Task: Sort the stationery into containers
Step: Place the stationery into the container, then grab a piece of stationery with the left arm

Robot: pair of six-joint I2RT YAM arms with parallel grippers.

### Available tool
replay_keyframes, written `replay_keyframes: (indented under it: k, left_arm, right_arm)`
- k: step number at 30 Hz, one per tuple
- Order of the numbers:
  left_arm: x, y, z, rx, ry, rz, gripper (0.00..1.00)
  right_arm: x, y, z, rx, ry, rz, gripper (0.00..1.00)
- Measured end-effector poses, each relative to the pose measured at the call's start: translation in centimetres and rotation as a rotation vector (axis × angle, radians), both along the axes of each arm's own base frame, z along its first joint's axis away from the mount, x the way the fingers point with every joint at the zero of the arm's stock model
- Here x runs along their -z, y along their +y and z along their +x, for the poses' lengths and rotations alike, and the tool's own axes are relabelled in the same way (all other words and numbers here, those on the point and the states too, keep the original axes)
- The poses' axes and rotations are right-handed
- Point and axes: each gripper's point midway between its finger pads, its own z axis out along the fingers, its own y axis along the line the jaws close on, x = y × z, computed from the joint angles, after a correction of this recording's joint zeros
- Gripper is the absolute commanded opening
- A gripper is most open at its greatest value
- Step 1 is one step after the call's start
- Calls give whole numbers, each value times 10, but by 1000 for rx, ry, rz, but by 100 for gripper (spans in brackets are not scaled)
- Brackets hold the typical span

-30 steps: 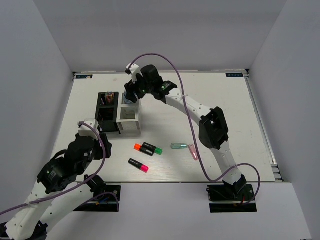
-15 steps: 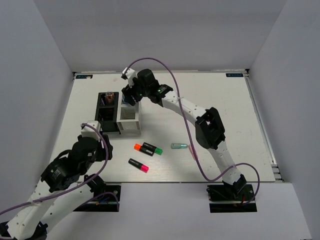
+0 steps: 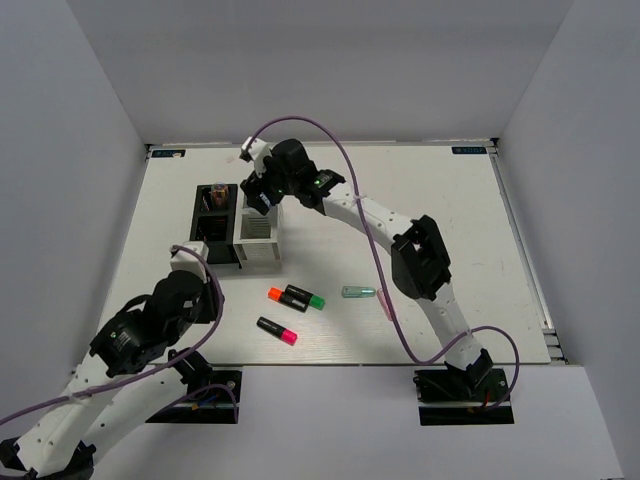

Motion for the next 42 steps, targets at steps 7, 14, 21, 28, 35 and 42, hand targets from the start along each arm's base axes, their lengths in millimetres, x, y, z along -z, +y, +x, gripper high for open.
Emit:
replay_keyframes:
  k: [7, 14, 21, 28, 35, 42]
  left_arm:
    - [20, -20, -1, 49, 103, -11, 51]
    - [47, -55, -9, 177, 231, -63, 7]
    - [85, -68, -9, 6, 392, -56, 63]
    - [133, -76, -16, -358, 503, -126, 63]
    - [150, -91, -3, -650, 486, -188, 61]
    - [159, -96, 7, -785, 456, -221, 61]
  right_arm:
    - [-25, -4, -9, -4, -16, 20, 40]
    - [-46, -75, -51, 33, 44, -52, 63]
    - [-2, -209, -115, 134, 206, -208, 0]
    - [66, -295, -156, 305, 442, -334, 49]
    - [37, -306, -148, 368, 430, -211, 49]
    - [37, -318, -148, 397, 476, -156, 49]
